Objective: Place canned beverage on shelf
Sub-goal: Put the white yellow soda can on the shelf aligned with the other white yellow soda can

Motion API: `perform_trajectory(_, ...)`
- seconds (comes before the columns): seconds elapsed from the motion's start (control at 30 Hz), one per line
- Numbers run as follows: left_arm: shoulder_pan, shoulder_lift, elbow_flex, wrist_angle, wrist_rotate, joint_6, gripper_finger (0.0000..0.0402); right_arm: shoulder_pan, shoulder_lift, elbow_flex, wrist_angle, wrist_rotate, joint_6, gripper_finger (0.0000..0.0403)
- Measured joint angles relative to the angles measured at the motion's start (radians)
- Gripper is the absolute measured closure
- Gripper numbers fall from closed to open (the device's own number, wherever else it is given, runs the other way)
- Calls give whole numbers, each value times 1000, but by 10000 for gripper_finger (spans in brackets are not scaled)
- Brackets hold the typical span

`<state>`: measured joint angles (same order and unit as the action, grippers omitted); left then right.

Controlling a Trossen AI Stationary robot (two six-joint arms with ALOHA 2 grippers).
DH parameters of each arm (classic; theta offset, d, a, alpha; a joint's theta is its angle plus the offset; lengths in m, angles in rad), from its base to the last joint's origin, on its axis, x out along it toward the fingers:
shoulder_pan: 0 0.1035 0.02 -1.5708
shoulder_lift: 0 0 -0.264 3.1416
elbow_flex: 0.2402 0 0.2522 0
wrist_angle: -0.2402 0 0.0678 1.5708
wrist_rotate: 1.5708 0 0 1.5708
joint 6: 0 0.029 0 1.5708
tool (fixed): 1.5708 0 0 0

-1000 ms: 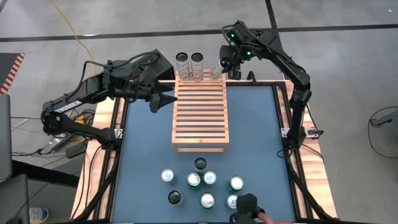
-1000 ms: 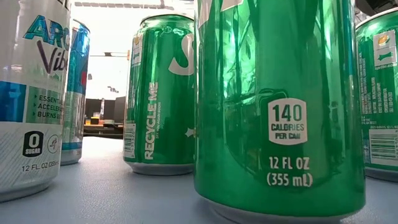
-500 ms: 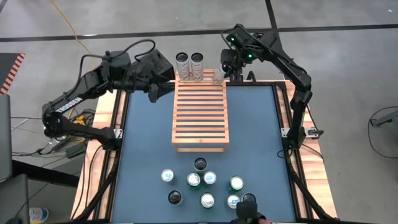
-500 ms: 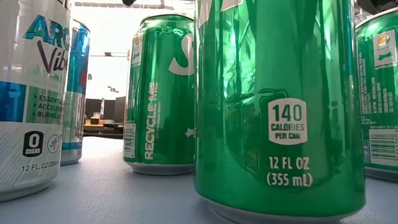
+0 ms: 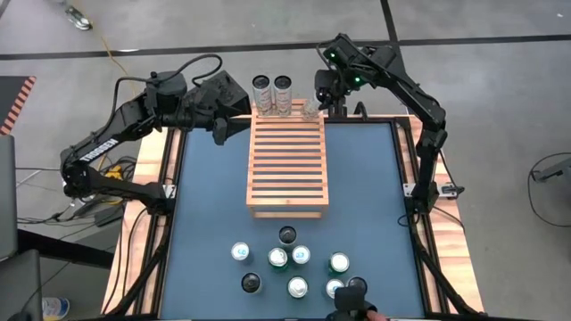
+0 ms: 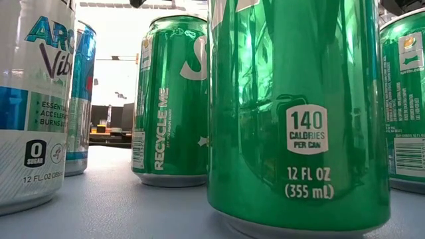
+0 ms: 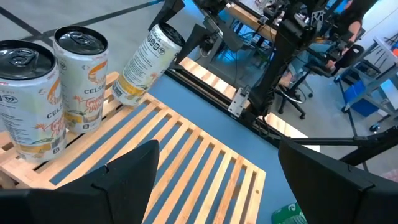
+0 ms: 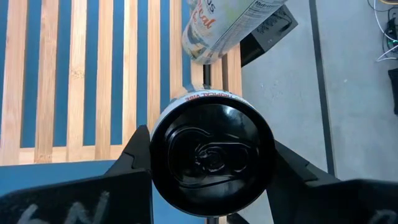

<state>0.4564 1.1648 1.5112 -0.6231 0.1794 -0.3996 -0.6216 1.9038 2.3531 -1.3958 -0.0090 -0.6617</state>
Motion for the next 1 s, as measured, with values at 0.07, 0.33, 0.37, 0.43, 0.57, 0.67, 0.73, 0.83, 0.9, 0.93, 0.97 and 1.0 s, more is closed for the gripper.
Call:
perform_trajectory(0.07, 0, 0, 0, 0, 0, 0, 84, -1, 0, 0, -2, 0, -1, 237)
perform_trajectory(0.33, 0, 0, 0, 0, -1, 14, 84, -11, 0, 0, -4, -4, -1, 237)
perform_trajectory(0.37, 0, 0, 0, 0, -1, 14, 84, -11, 0, 0, -4, -4, -1, 237)
perform_trajectory(0.43, 0, 0, 0, 0, -1, 14, 84, -10, 1, 0, -6, -4, -2, 237)
perform_trajectory(0.57, 0, 0, 0, 0, -1, 15, 84, -12, 16, 0, -7, -13, -1, 237)
perform_trajectory(0.67, 0, 0, 0, 0, 0, 15, 84, -1, 27, 3, -9, 1, 0, 237)
perform_trajectory(0.73, 0, 0, 0, 0, 0, 14, 84, 1, 28, 3, -7, 15, -2, 237)
perform_trajectory(0.83, 0, 0, 0, 0, 1, 15, 84, 3, 29, 3, -9, 15, 3, 235)
perform_trajectory(0.9, 0, 0, 0, 0, 0, 15, 84, 4, 29, 2, -10, 14, 14, 212)
perform_trajectory(0.93, 0, 0, 0, 0, 0, 15, 84, 3, 29, 2, -7, 15, 24, 194)
perform_trajectory(0.97, 0, 0, 0, 0, 0, 15, 84, 3, 30, 2, -3, 15, 31, 177)
perform_trajectory(1.0, 0, 0, 0, 0, 0, 21, 84, 3, 31, 1, -3, 15, 37, 162)
